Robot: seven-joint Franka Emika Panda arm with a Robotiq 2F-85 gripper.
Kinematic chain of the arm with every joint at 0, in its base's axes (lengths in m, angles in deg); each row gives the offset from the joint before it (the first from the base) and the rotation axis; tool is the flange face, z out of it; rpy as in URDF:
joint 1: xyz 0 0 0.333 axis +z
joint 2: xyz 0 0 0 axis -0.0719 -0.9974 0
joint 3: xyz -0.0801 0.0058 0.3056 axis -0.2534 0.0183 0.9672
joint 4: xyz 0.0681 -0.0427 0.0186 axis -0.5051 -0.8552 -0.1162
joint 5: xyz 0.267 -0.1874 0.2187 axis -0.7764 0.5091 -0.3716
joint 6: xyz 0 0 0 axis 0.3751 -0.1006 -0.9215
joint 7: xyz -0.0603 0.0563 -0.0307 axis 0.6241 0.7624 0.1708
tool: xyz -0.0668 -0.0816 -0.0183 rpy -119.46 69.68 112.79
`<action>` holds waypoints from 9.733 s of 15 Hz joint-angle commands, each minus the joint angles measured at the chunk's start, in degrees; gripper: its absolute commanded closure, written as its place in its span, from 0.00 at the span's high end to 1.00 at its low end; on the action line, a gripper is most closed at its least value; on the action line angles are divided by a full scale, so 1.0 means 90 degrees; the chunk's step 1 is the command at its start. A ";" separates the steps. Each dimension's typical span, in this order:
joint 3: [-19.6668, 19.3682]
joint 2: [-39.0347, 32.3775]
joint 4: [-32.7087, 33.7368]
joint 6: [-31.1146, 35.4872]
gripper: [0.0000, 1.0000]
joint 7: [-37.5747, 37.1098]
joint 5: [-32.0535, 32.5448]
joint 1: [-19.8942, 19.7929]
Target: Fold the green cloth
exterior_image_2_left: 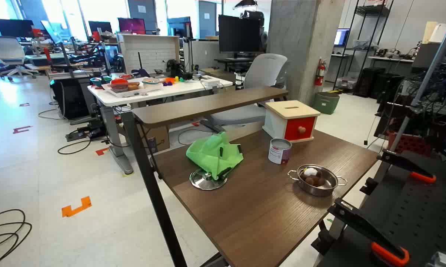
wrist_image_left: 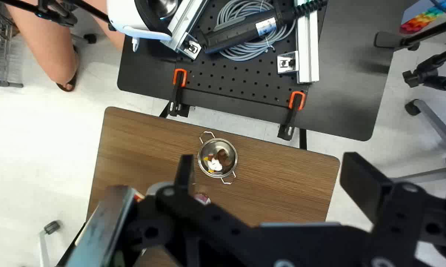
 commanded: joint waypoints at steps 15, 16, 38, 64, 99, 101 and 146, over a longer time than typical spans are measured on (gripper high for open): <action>-0.0084 -0.0384 -0.0127 0.1024 1.00 -0.0052 -0.0042 0.0171; -0.0090 -0.0556 -0.0149 0.1390 1.00 0.0020 -0.0057 0.0192; -0.0122 -0.4653 0.0518 0.3444 1.00 0.1263 0.0039 0.0298; 0.0197 -0.5818 0.0349 0.5537 1.00 0.2630 0.0928 0.0351; -0.0587 -0.8700 0.3138 0.6996 0.67 0.1548 0.1025 0.0852; -0.0617 -0.8813 0.3296 0.6950 0.50 0.1490 0.1015 0.0860; -0.0062 -0.8151 0.3076 0.3605 0.01 0.2961 -0.0258 -0.0376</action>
